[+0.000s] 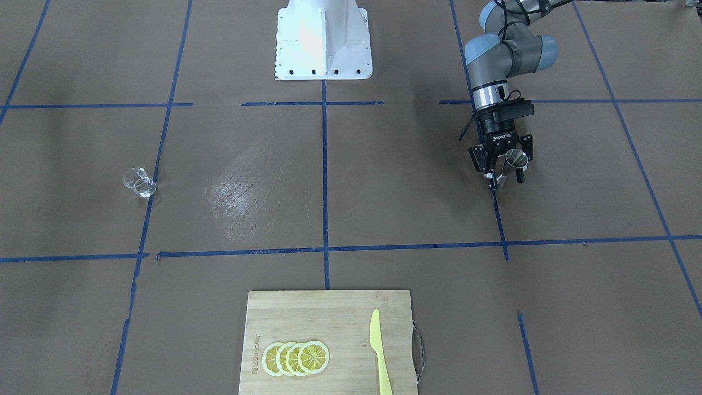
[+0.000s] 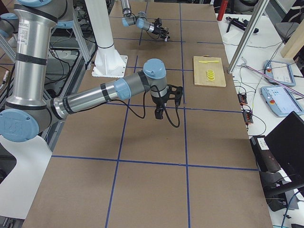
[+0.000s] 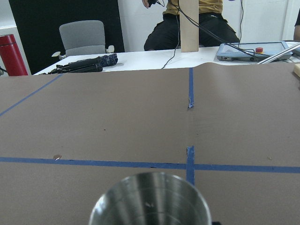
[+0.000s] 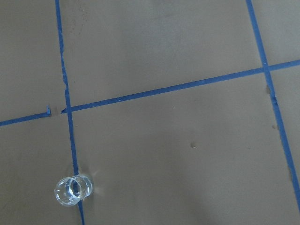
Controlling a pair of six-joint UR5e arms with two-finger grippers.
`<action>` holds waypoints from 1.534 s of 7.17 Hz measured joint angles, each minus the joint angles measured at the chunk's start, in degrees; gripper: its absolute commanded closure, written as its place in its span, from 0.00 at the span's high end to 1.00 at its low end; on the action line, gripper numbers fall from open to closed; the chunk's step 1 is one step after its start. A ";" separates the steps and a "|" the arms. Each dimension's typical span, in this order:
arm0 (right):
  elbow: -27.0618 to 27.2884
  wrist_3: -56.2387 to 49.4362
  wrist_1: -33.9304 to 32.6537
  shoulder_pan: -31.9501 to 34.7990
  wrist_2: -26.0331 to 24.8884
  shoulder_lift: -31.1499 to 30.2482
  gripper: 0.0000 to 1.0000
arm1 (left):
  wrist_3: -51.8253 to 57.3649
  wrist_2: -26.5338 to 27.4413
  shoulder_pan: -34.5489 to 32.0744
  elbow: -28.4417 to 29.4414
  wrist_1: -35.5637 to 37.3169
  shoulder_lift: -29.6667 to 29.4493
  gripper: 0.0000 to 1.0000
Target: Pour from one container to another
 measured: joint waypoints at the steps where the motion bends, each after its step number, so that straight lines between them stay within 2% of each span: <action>1: 0.29 3.59 2.12 -2.08 -0.62 -0.16 1.00 | 0.00 -0.03 0.00 -0.11 0.00 0.05 0.30; 3: 0.47 10.86 6.53 -6.75 -2.51 -0.18 1.00 | -0.06 -0.06 0.01 -0.04 0.00 0.35 0.00; 5: 1.14 17.03 9.06 -11.48 -4.92 0.15 1.00 | -0.07 -0.03 0.08 -0.79 0.00 0.70 0.00; 7: 2.02 23.66 12.78 -16.89 -9.21 0.45 1.00 | 0.84 -0.06 0.01 -4.96 0.00 1.26 0.00; 9: 2.20 26.44 17.35 -18.76 -11.36 0.49 1.00 | 4.13 -0.12 -0.03 -9.95 0.00 1.13 0.00; 10: 2.54 26.88 19.03 -20.36 -13.99 0.25 1.00 | 5.20 -0.14 0.00 -11.22 0.00 -0.25 0.00; 11: 3.28 27.11 20.54 -23.57 -18.98 -0.45 1.00 | 5.92 -0.17 -0.01 -11.75 -0.02 -2.53 0.00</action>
